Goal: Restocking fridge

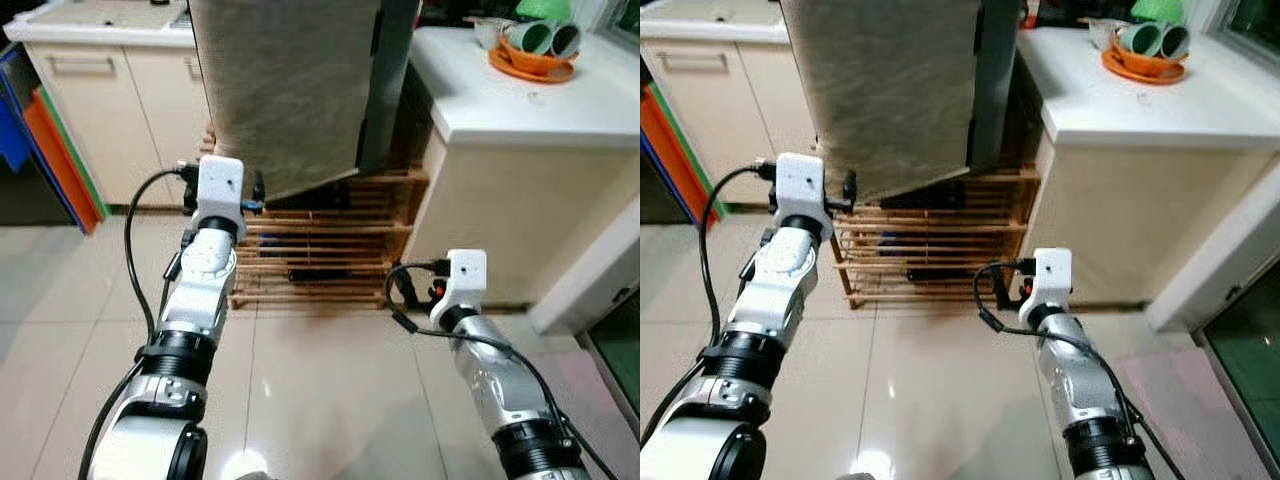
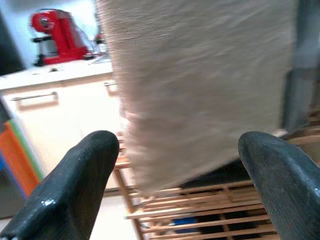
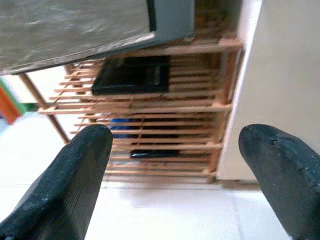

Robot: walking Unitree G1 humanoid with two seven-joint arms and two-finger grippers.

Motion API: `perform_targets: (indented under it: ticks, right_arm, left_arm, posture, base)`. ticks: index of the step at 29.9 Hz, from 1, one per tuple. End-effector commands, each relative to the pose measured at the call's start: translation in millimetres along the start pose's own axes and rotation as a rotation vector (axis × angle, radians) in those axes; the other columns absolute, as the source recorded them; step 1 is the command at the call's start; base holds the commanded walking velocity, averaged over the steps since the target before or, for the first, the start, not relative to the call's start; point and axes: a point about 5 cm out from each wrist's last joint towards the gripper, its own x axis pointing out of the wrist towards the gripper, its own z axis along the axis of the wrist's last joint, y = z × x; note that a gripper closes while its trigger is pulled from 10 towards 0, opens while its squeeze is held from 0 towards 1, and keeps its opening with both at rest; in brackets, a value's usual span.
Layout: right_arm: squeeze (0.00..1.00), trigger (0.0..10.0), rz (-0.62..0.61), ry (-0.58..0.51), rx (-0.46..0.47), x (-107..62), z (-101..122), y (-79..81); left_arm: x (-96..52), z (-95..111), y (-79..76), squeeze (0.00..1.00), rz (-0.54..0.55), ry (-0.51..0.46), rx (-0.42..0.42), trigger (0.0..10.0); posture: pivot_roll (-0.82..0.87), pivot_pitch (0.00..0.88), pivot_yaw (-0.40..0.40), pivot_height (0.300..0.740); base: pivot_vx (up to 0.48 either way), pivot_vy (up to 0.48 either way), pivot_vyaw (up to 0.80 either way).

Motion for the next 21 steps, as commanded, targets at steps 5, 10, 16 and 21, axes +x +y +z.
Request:
perform_targets:
  ticks: [5,10,16,21]
  right_arm:
    - [0.00,10.0,0.071,-0.126,-0.049,1.1,19.2,12.1]
    - [0.00,10.0,0.078,-0.179,-0.063,-0.1,26.8,17.3]
    - [0.00,10.0,0.048,-0.216,-0.060,1.1,31.9,17.1]
    - [0.00,10.0,0.022,-0.237,-0.056,1.0,34.4,16.2]
  left_arm:
    - [1.9,-1.0,-5.5,0.00,-0.037,0.007,0.007,10.0]
    - [1.3,-9.4,-13.7,0.00,-0.056,0.054,0.051,10.0]
    - [-2.3,-16.0,-24.5,0.00,-0.139,0.068,-0.017,10.0]
    - [-4.2,-10.6,-38.9,0.00,-0.240,0.014,0.023,10.0]
  posture:
    - [-0.07,0.000,-0.019,0.740]
    - [-0.08,0.000,-0.016,0.740]
    - [-0.10,0.000,0.007,0.740]
    - [-0.11,0.000,0.024,0.740]
  base:
    - [0.437,0.000,0.00]
    - [0.192,0.000,0.00]
    - [0.240,0.000,-0.48]
    - [0.480,0.000,-0.57]
